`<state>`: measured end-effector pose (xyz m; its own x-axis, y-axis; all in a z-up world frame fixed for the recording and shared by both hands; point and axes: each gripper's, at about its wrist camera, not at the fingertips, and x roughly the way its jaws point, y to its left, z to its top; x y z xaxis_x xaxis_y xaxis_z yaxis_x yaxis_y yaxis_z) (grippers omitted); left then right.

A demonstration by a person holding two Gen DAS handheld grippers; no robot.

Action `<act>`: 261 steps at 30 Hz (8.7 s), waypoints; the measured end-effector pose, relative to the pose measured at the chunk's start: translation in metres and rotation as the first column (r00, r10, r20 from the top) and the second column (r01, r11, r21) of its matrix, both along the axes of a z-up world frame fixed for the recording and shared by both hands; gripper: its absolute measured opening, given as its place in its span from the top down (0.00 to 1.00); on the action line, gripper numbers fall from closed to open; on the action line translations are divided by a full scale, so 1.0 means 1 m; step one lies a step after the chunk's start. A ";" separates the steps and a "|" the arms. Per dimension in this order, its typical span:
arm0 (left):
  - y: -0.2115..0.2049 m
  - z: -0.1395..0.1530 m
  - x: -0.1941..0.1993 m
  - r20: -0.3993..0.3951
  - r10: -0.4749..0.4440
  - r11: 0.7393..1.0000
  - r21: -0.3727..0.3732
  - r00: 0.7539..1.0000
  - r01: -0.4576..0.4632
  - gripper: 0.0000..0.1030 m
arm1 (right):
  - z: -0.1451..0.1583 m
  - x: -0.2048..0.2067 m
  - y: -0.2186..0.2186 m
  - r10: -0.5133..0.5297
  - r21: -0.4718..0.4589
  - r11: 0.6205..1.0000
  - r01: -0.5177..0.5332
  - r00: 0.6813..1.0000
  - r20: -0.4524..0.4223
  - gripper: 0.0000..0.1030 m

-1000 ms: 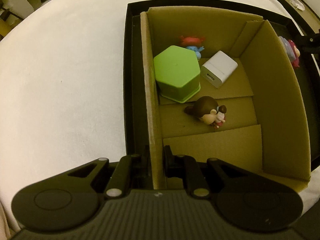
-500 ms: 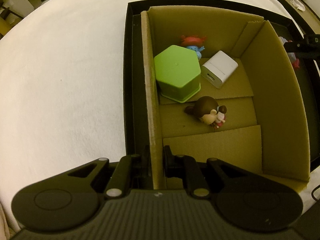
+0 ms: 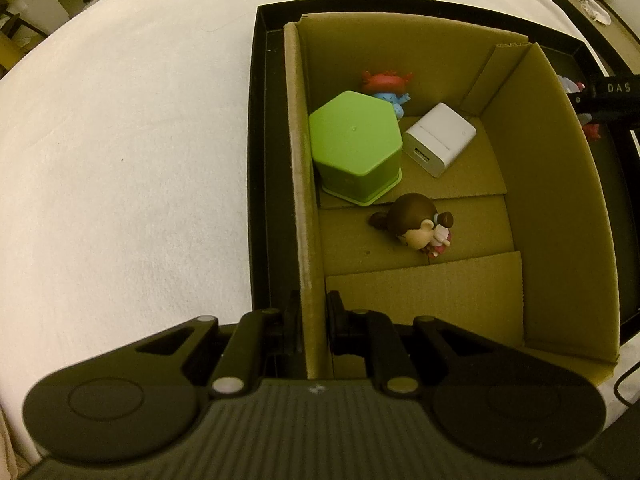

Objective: Organize rigid objects
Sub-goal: 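Grasp the lavender block toy with the right gripper, then carry the lavender toy into the box beside the monkey and release, then move the right gripper back to the pink hooded doll, then grasp the pink hooded doll with the right gripper, then carry the pink doll into the box and release it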

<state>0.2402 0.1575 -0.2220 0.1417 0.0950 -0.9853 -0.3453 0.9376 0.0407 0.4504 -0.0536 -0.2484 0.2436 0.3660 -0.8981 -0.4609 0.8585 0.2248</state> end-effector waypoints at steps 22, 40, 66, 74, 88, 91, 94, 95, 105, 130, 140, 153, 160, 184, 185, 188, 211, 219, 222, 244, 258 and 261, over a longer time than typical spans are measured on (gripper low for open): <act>0.004 0.001 -0.001 0.007 0.006 1.000 -0.010 1.000 -0.006 0.89 | 0.102 -0.057 0.030 0.260 0.015 0.963 -0.268 0.946 0.193 0.57; 0.008 0.001 -0.004 0.019 0.010 1.000 -0.027 1.000 -0.010 0.89 | 0.112 -0.109 0.090 0.481 -0.037 0.875 -0.483 0.858 0.180 0.57; 0.014 0.002 -0.009 0.038 0.021 0.999 -0.047 0.999 -0.019 0.89 | 0.068 -0.140 0.126 0.600 -0.222 0.786 -0.577 0.798 0.050 0.57; 0.014 0.002 -0.010 0.039 0.020 0.999 -0.048 0.999 -0.018 0.89 | 0.056 -0.144 0.133 0.617 -0.273 0.761 -0.589 0.786 0.023 0.57; 0.013 0.003 -0.009 0.037 0.011 0.999 -0.045 0.999 -0.009 0.88 | 0.083 -0.139 0.123 0.590 -0.223 0.796 -0.562 0.804 0.077 0.59; 0.012 0.003 -0.008 0.036 0.007 0.999 -0.042 0.999 -0.006 0.88 | 0.094 -0.132 0.115 0.572 -0.196 0.813 -0.548 0.814 0.097 0.59; 0.011 0.003 -0.008 0.033 0.004 0.999 -0.038 0.999 -0.003 0.88 | 0.104 -0.124 0.105 0.547 -0.182 0.833 -0.523 0.829 0.119 0.59; 0.011 0.003 -0.007 0.032 0.003 0.999 -0.037 0.999 -0.001 0.88 | 0.107 -0.120 0.100 0.532 -0.175 0.842 -0.510 0.838 0.122 0.59; 0.008 0.005 -0.005 0.028 -0.006 1.000 -0.030 1.000 0.006 0.88 | 0.116 -0.092 0.054 0.393 -0.129 0.918 -0.375 0.902 0.176 0.59; 0.000 0.003 0.005 -0.014 -0.010 1.000 0.002 1.000 0.010 0.89 | 0.084 -0.047 -0.034 0.183 -0.035 0.983 -0.179 0.965 0.190 0.51; 0.000 0.000 0.009 -0.032 -0.004 1.000 0.006 0.999 0.004 0.89 | 0.077 -0.023 -0.065 0.085 0.039 0.995 -0.092 0.984 0.160 0.51; 0.001 0.000 0.010 -0.033 -0.003 1.000 0.003 0.999 0.003 0.89 | 0.038 0.004 -0.056 0.009 0.047 0.999 -0.013 0.998 0.068 0.51; 0.004 -0.001 0.007 -0.027 -0.004 1.000 -0.007 1.000 0.004 0.89 | 0.022 0.005 -0.040 -0.004 0.004 1.000 0.004 0.997 0.077 0.51; 0.003 0.001 0.006 -0.020 -0.010 1.000 -0.008 1.000 0.010 0.89 | -0.006 -0.027 -0.006 0.122 -0.206 0.975 -0.086 0.978 0.172 0.70; 0.003 0.001 0.006 -0.020 -0.009 1.000 -0.008 1.000 0.009 0.89 | -0.004 -0.030 -0.007 0.128 -0.206 0.974 -0.091 0.976 0.174 0.70; 0.003 0.001 0.006 -0.019 -0.009 1.000 -0.009 1.000 0.009 0.89 | 0.004 -0.040 -0.010 0.141 -0.188 0.976 -0.106 0.974 0.179 0.70; 0.009 0.003 -0.001 -0.002 -0.009 1.000 -0.021 1.000 0.009 0.89 | 0.098 -0.093 0.013 0.250 -0.038 0.968 -0.249 0.936 0.248 0.70; 0.010 0.004 -0.003 0.006 -0.003 1.000 -0.024 1.000 0.003 0.89 | 0.114 -0.105 0.024 0.268 -0.001 0.961 -0.278 0.927 0.261 0.70; 0.010 0.004 -0.003 0.005 -0.003 1.000 -0.025 1.000 0.003 0.89 | 0.120 -0.110 0.031 0.282 0.011 0.955 -0.295 0.922 0.265 0.70; 0.020 0.003 -0.007 0.022 0.009 0.999 -0.053 1.000 -0.008 0.89 | 0.098 -0.153 0.080 0.400 0.014 0.916 -0.402 0.914 0.067 0.70; 0.022 0.001 -0.012 0.036 0.011 0.998 -0.064 0.999 -0.009 0.88 | 0.072 -0.160 0.093 0.407 -0.054 0.911 -0.409 0.912 -0.044 0.69; 0.023 0.001 -0.012 0.038 0.015 0.997 -0.070 0.999 -0.012 0.88 | 0.071 -0.159 0.099 0.417 -0.076 0.904 -0.420 0.907 -0.053 0.69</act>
